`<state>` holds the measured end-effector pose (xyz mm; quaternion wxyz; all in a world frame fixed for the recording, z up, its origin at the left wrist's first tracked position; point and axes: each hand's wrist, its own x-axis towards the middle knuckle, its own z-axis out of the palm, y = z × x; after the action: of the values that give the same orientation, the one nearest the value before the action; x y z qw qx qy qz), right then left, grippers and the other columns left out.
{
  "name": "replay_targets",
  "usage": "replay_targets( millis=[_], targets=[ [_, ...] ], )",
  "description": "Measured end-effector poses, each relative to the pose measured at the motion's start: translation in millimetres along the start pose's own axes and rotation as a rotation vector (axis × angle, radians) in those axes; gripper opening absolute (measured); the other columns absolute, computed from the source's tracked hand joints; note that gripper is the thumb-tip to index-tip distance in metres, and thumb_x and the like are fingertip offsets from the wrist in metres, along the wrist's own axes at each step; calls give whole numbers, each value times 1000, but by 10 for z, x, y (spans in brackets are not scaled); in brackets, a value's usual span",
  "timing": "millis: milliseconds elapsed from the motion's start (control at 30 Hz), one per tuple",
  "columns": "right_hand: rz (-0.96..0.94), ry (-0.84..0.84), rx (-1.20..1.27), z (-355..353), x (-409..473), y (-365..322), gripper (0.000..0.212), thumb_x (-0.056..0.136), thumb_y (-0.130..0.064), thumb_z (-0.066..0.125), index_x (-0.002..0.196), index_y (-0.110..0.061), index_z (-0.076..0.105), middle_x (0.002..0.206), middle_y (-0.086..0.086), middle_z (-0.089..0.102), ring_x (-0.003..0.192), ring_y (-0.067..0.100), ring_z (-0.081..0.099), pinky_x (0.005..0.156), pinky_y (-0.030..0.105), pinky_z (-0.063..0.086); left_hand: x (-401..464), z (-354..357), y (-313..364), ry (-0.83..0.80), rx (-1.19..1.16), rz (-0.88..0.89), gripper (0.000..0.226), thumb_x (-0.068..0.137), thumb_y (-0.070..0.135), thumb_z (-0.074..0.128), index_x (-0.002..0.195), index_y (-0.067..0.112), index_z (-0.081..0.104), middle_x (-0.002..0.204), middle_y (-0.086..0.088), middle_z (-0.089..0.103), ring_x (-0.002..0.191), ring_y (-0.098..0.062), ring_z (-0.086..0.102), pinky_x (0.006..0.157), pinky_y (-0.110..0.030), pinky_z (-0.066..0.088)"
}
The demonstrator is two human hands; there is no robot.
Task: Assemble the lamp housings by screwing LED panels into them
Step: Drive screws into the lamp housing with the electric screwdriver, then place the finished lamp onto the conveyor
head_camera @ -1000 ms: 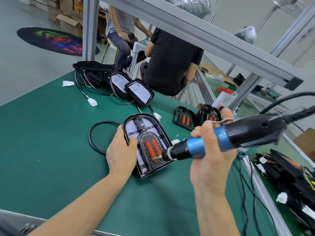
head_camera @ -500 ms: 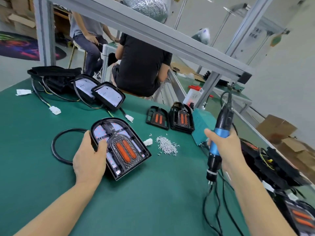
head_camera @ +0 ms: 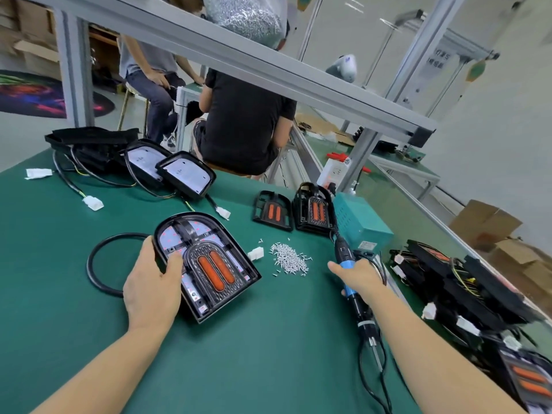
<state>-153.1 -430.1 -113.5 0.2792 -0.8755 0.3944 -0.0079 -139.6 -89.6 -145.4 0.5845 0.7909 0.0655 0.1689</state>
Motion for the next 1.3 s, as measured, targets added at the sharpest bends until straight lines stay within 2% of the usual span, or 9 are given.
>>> replay_targets(
  millis=[100,233,400,600,733,833,967,1167,1300],
  targets=[
    [-16,30,-190,31,20,-41,75,89,-58,58,131,1,42,112,12,56,89,25,50,75,31,39,-3,2,5,0,-6,3,12,94,23,49,105,24,53,85,-3,62,82,-31,51,72,-37,37],
    [-5,22,-301,29,73,-119,53,89,-56,57,102,-5,51,79,4,53,85,27,55,73,30,42,-3,12,13,4,-12,-15,16,93,22,49,108,23,54,85,-4,62,82,-31,51,73,-36,37],
    [-18,7,-480,21,105,-176,47,93,-55,51,92,-8,54,67,2,53,75,24,57,66,27,41,-3,12,10,2,-10,-20,15,92,23,48,106,24,54,83,-4,61,82,-32,51,74,-38,39],
    [9,0,-691,-21,69,-228,51,95,-59,39,113,-15,57,95,1,53,89,24,49,76,31,39,-3,13,9,2,-3,-23,18,92,24,48,110,25,54,78,-5,58,79,-33,51,75,-41,41],
    [15,-59,-589,-25,107,-156,49,100,-56,35,93,-12,56,68,2,57,72,20,55,71,30,40,-5,12,8,-1,-14,-22,18,92,24,48,109,26,54,78,-5,60,79,-33,52,76,-42,42],
    [33,-12,-517,6,62,-133,61,95,-65,38,109,-9,57,87,6,64,85,25,61,73,31,42,-4,9,-1,-3,-22,-23,17,92,24,48,108,26,54,78,-4,60,78,-33,51,74,-40,41],
    [14,117,-519,139,-25,-128,80,89,-74,39,133,-7,36,126,10,59,115,28,58,82,35,38,-1,11,-15,-5,-30,-22,17,92,23,48,108,25,54,80,-4,61,80,-32,51,73,-39,39],
    [-22,189,-588,152,-107,-177,84,85,-79,37,134,-10,37,131,13,54,120,30,53,90,38,38,9,21,-34,0,-41,-31,22,92,22,49,113,26,53,83,-4,62,82,-33,52,76,-39,40],
    [-304,402,-495,189,-380,-477,75,87,-74,40,132,-15,43,130,11,52,122,30,48,98,42,36,18,39,-42,14,-41,-31,24,92,22,50,115,28,53,84,-3,63,82,-32,53,74,-37,38]
  ],
)
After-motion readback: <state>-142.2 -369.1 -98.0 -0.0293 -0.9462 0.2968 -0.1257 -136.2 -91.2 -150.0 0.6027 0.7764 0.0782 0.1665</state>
